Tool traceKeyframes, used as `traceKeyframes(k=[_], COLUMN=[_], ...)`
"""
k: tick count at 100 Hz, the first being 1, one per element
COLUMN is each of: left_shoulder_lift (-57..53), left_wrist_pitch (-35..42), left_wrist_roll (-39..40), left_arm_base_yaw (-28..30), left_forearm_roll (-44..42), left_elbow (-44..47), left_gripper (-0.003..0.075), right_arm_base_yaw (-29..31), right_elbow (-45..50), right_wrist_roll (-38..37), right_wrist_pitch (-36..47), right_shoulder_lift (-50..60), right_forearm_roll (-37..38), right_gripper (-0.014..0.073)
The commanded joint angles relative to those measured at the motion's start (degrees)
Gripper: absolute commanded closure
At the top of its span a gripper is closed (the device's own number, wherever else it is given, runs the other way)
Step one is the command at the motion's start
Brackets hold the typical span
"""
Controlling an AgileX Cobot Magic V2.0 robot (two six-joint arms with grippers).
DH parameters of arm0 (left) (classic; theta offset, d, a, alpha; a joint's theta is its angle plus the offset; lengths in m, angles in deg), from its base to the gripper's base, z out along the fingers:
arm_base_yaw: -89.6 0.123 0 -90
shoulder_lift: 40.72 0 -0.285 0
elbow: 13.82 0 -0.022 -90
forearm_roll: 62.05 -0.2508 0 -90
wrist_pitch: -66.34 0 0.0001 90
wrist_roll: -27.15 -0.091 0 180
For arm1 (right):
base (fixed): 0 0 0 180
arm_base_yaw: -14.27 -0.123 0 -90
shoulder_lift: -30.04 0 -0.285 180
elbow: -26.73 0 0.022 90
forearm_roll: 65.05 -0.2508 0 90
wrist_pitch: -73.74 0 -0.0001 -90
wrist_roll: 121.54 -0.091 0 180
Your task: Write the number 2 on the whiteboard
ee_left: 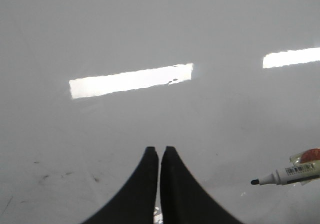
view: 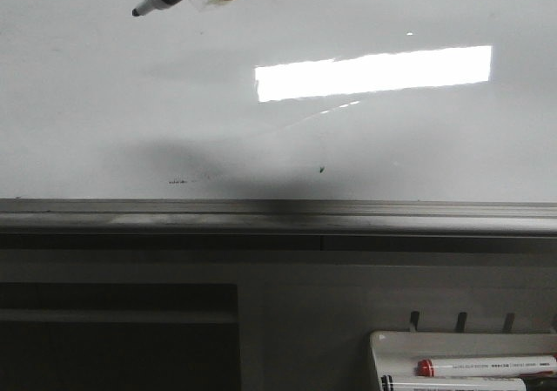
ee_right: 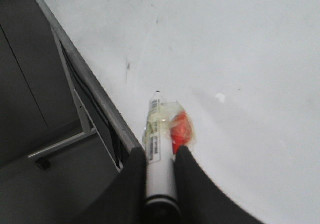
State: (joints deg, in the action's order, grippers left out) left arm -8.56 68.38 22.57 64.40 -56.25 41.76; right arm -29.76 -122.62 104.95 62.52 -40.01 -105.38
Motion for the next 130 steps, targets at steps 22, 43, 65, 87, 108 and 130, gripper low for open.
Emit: traceKeyframes(k=[22,43,65,87,108,130], left_shoulder_lift=[0.5,0.5,0.5,0.5,0.5,0.5], left_wrist_pitch=[4.4,4.4,4.4,4.4,4.4,4.4], left_wrist_roll=[0.7,0.7,0.7,0.7,0.7,0.7], left_arm_base_yaw=[0.4,0.4,0.4,0.4,0.4,0.4], left_forearm_roll=[1.3,1.3,1.3,1.3,1.3,1.3], left_elbow=[-1.7,-1.7,-1.7,-1.7,-1.7,-1.7], left_gripper=[0.0741,0.0741,0.0741,0.0741,0.0741,0.0741], right_arm_base_yaw=[0.4,0.4,0.3,-0.1,1.3,2.4], right_elbow=[-2.2,-2.2,-1.6,0.7,0.5,-1.0], right_wrist_roll=[0.0,0.4,-3.1,-39.8,-39.8,-39.8], right_wrist_pitch=[4.3,3.9,6.0,10.0,10.4,9.6], right_shoulder_lift=[0.5,0.1,1.2,2.8,0.4,-1.3], right_forearm_roll=[-0.2,0.6,6.9,40.3,40.3,40.3], right_gripper=[0.0664,0.0664,0.0664,0.0664,0.0664,0.0664])
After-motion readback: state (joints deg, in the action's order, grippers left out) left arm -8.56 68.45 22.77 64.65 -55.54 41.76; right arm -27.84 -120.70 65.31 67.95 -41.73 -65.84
